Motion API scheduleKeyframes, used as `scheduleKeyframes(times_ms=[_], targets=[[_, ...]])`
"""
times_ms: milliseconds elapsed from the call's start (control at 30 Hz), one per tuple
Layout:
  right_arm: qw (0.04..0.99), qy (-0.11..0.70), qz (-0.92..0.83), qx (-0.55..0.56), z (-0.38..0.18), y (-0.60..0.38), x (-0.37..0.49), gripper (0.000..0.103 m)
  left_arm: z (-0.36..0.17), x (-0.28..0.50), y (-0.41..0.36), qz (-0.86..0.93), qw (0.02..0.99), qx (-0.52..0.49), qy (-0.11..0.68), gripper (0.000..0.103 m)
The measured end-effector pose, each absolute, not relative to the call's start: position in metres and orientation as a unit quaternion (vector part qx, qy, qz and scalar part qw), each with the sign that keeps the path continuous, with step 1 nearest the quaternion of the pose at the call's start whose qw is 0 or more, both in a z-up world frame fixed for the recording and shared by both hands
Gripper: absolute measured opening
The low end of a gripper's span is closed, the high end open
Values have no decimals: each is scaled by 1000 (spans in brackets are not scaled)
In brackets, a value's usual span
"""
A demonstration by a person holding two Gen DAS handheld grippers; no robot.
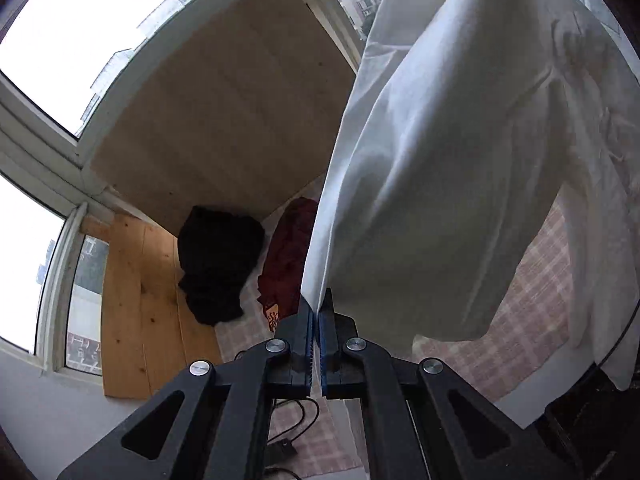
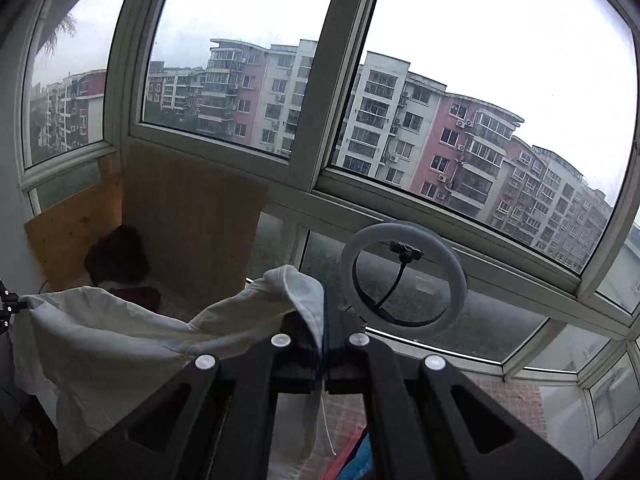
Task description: Fold clothes
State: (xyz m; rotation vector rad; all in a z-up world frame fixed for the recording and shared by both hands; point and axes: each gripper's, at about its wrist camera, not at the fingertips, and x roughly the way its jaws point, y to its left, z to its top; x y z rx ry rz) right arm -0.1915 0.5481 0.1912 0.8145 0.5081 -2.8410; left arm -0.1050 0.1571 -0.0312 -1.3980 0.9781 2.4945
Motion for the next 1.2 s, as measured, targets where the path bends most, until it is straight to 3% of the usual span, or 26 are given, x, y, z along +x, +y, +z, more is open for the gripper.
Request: scheduleKeyframes(times_ms=[167,300,367,433,600,700,867,1000,1133,1200], targets=[[-2,266,-891,367,45,483,-341,1,-164,-220,167,764,77,-537,349,4],[12,308,-834,458,-54,451,-387,6,-206,-249,175,748,117,-559,338,9],[9,336,-819,465,-78,449,-379,23,-203,-242,178,749,131,-551,343,9],[7,352,-813,465,-80,454,-366,31,-194,-239,170,752,145,-551,330,11],[8,222,-857,465,-21,519,-332,32,-171,-219,145,766,138,-537,326,14],[58,120,-877,461,6,554,-275,32,-150,-193,127,783,147,-527,296,14],[117,60,-851,508,-28,587,-145,32,-123,-120,122,802,185,-510,249,14],[142,-56,-853,500,-43,632,-68,32,-123,-61,163,803,244,-509,190,13],[161,-82,-843,507,-88,653,-54,35,-139,-6,226,788,310,-514,135,16],[202,-43,-834,511,-115,643,-51,35,-160,16,272,775,322,-525,144,19]])
